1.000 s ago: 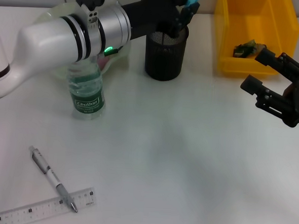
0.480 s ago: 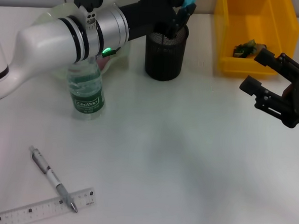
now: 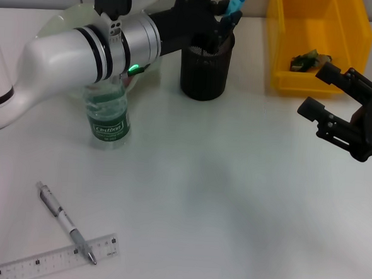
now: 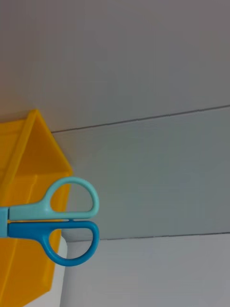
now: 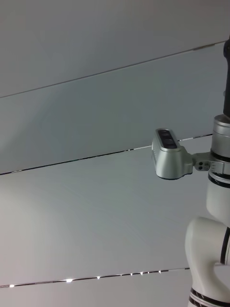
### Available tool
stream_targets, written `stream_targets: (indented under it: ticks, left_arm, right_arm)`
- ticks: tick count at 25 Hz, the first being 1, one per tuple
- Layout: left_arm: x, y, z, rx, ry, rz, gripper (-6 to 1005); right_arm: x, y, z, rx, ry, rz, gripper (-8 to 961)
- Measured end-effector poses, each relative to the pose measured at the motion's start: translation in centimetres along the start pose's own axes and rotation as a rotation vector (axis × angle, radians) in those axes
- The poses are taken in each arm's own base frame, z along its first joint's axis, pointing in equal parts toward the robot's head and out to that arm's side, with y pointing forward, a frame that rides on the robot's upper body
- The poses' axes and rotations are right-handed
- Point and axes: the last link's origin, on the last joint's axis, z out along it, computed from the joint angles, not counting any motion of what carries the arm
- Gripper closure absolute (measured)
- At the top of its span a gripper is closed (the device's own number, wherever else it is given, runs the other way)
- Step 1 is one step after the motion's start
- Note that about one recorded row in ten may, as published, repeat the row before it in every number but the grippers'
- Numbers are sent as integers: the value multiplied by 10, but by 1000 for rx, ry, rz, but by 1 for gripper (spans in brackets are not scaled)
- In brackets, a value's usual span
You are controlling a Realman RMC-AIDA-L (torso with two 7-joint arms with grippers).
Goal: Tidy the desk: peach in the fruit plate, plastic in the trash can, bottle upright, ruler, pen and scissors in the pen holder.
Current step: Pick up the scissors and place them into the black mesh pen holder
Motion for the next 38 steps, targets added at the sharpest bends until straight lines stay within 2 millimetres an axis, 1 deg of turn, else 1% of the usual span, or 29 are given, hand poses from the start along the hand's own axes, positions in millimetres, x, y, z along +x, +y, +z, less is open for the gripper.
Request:
stream_targets:
  ticks: [15, 38]
  left_arm:
    - [-7, 3, 0, 9, -31, 7, 726]
    - [-8, 1, 1, 27, -45, 8, 722]
  right_arm:
    - [-1, 1, 1, -14, -9, -1, 167]
    - [-3, 1, 2, -19, -15, -5, 167]
